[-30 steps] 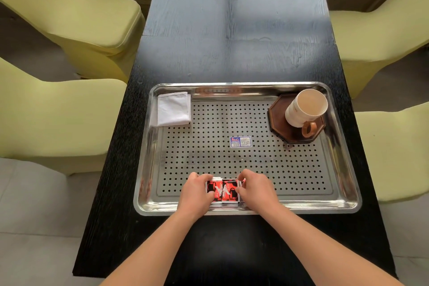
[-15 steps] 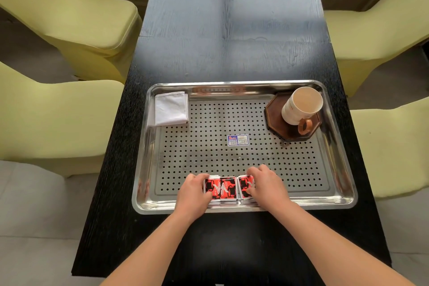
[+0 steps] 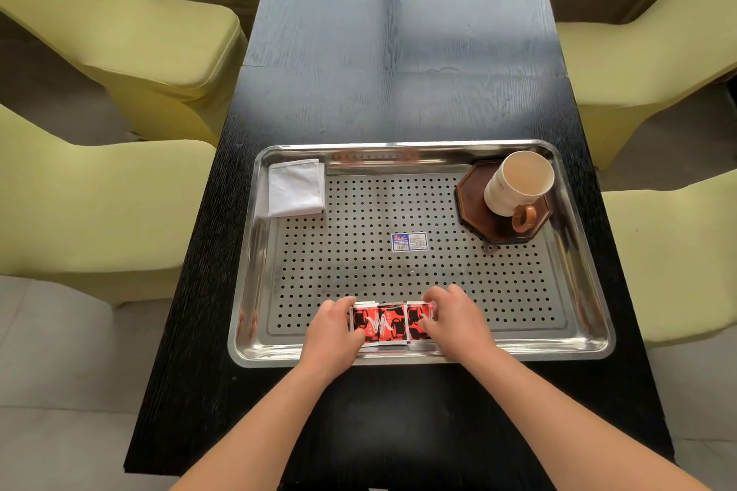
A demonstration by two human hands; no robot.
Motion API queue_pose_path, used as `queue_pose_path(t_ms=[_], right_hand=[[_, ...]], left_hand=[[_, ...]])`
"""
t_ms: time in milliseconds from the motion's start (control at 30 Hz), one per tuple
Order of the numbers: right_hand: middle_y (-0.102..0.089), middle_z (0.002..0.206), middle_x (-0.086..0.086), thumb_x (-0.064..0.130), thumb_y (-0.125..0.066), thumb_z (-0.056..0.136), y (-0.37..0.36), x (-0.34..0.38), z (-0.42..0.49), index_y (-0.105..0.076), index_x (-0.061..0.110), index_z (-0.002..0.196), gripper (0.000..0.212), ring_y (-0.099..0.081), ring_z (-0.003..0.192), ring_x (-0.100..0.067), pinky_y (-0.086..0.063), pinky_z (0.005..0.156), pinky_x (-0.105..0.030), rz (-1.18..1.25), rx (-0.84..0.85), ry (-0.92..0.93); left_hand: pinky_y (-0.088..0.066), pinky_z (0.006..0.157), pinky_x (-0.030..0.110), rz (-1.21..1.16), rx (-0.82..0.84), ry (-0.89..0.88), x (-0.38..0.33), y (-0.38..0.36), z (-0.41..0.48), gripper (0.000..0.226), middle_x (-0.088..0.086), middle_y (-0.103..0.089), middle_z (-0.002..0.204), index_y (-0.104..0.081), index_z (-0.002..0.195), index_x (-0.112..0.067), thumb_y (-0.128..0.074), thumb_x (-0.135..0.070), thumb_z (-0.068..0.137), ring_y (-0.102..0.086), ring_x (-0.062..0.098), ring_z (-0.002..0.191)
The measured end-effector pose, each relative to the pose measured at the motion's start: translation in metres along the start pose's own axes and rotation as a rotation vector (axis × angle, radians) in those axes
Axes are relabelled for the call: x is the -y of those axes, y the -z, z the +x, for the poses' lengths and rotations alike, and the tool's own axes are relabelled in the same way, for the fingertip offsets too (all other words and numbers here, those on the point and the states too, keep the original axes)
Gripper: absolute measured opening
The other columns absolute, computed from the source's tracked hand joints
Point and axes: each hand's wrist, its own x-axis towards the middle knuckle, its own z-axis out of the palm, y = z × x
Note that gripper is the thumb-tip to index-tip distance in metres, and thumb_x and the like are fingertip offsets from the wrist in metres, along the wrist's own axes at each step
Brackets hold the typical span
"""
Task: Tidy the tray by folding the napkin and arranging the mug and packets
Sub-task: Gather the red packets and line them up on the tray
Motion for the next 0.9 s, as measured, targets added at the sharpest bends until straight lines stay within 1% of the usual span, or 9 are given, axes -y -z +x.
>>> queue_pose_path(t_ms=[67,167,233,300,467,600,667,900], right_hand=[[-0.054,0.104,0.006,0.044,-0.067,0.088,-0.002,0.004,-0.001,-0.062,0.027,0.118,0.035,-0.056,0.094,-0.013,-0.049,0.076,-0.028,-0.014,-0.025,0.031],[-0.053,0.095,0.009,0.055,-0.066,0.085,-0.007,0.014,-0.001,-0.067,0.027,0.113,0.04,-0.055,0.089,-0.011,-0.047,0.073,-0.028,0.001,-0.004,0.048],[-0.057,0.095,0.008,0.052,-0.068,0.086,-0.01,0.019,-0.001,-0.069,0.025,0.112,0.038,-0.056,0.088,-0.011,-0.049,0.074,-0.029,0.003,0.01,0.039],[-0.062,0.1,0.006,0.047,-0.069,0.087,-0.012,0.023,0.0,-0.07,0.023,0.111,0.033,-0.059,0.092,-0.013,-0.053,0.078,-0.032,0.018,0.011,0.021],[-0.065,0.1,0.003,0.039,-0.07,0.089,-0.013,0.025,0.0,-0.07,0.022,0.108,0.025,-0.06,0.09,-0.014,-0.053,0.076,-0.032,0.034,-0.004,0.009],[-0.069,0.1,0.003,0.035,-0.071,0.089,-0.013,0.023,-0.002,-0.071,0.021,0.107,0.023,-0.062,0.091,-0.014,-0.054,0.079,-0.032,0.06,-0.015,0.014],[-0.069,0.099,0.003,0.033,-0.071,0.088,-0.014,0.022,-0.003,-0.071,0.02,0.108,0.024,-0.062,0.091,-0.013,-0.054,0.08,-0.031,0.07,-0.024,0.018],[-0.071,0.097,0.002,0.03,-0.07,0.09,-0.015,0.024,-0.005,-0.073,0.017,0.105,0.021,-0.064,0.092,-0.015,-0.054,0.081,-0.032,0.122,-0.027,0.003]], left_hand=[[-0.051,0.09,0.031,0.004,-0.008,0.009,-0.001,0.0,0.001,0.057,0.0,-0.053,0.113,-0.047,0.142,-0.019,-0.068,-0.022,0.089,-0.056,0.015,0.102],[-0.049,0.086,0.029,0.029,-0.027,0.004,-0.004,0.0,0.003,0.05,-0.002,-0.051,0.108,-0.052,0.137,-0.015,-0.066,-0.02,0.089,-0.054,0.014,0.098],[-0.047,0.082,0.027,0.046,-0.036,-0.009,-0.006,-0.001,0.004,0.039,-0.003,-0.05,0.104,-0.059,0.127,-0.01,-0.064,-0.019,0.09,-0.053,0.013,0.094],[-0.044,0.078,0.025,0.059,-0.039,-0.014,-0.007,-0.002,0.004,0.034,-0.003,-0.05,0.105,-0.061,0.122,-0.008,-0.064,-0.019,0.09,-0.052,0.012,0.091],[-0.045,0.079,0.025,0.064,-0.034,-0.023,-0.005,-0.001,0.006,0.033,-0.002,-0.051,0.108,-0.062,0.122,-0.008,-0.062,-0.017,0.091,-0.051,0.012,0.092],[-0.052,0.086,0.032,0.067,-0.018,-0.024,-0.004,0.0,0.007,0.035,0.0,-0.052,0.111,-0.06,0.125,-0.008,-0.062,-0.018,0.092,-0.055,0.015,0.099],[-0.054,0.088,0.034,0.067,-0.015,-0.027,-0.003,-0.001,0.008,0.036,0.0,-0.052,0.111,-0.06,0.127,-0.009,-0.062,-0.018,0.092,-0.056,0.016,0.1],[-0.054,0.089,0.034,0.061,-0.007,-0.043,-0.002,-0.001,0.007,0.04,-0.001,-0.051,0.112,-0.058,0.13,-0.009,-0.063,-0.018,0.092,-0.055,0.016,0.102]])
